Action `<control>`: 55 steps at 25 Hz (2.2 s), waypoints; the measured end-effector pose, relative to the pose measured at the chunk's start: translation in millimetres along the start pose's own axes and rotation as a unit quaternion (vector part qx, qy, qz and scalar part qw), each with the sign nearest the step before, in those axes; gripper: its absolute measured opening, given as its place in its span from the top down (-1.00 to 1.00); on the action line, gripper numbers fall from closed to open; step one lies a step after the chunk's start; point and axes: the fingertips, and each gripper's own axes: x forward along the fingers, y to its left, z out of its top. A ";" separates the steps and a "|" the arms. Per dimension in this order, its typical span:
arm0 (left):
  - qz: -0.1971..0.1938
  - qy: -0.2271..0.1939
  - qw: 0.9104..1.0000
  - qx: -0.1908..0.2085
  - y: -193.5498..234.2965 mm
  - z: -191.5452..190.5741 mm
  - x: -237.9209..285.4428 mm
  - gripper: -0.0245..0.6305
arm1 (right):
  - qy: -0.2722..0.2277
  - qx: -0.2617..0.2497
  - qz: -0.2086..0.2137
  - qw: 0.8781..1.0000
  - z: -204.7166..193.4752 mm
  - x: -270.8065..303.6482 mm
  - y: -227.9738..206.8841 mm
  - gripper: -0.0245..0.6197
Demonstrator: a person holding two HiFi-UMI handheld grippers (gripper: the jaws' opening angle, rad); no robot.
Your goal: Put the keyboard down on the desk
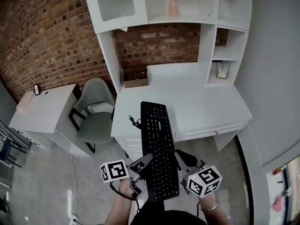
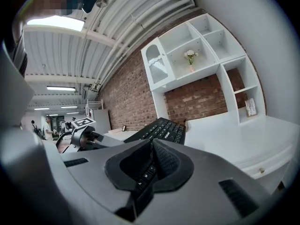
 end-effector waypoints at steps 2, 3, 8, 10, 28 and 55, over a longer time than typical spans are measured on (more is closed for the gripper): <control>-0.005 0.005 1.000 0.002 10.1 26.8 14.3 0.58 | 0.000 0.000 -0.010 1.000 6.5 27.7 -14.0 0.90; -0.006 0.008 1.000 0.001 14.8 39.7 21.1 0.58 | 0.000 0.001 -0.015 1.000 9.4 41.4 -20.7 0.91; -0.012 0.023 1.000 -0.007 36.8 100.3 49.3 0.58 | 0.000 0.005 -0.030 1.000 25.2 106.7 -42.3 0.91; -0.013 0.028 1.000 -0.007 45.4 122.2 59.9 0.57 | 0.002 0.006 -0.035 0.999 28.8 129.6 -49.1 0.90; -0.022 0.065 0.997 -0.026 93.3 217.3 164.4 0.57 | 0.017 0.019 -0.093 0.995 44.1 225.1 -146.4 0.91; 0.017 0.063 0.996 -0.065 180.0 287.6 318.3 0.57 | 0.080 0.044 -0.072 0.993 29.9 329.3 -296.3 0.91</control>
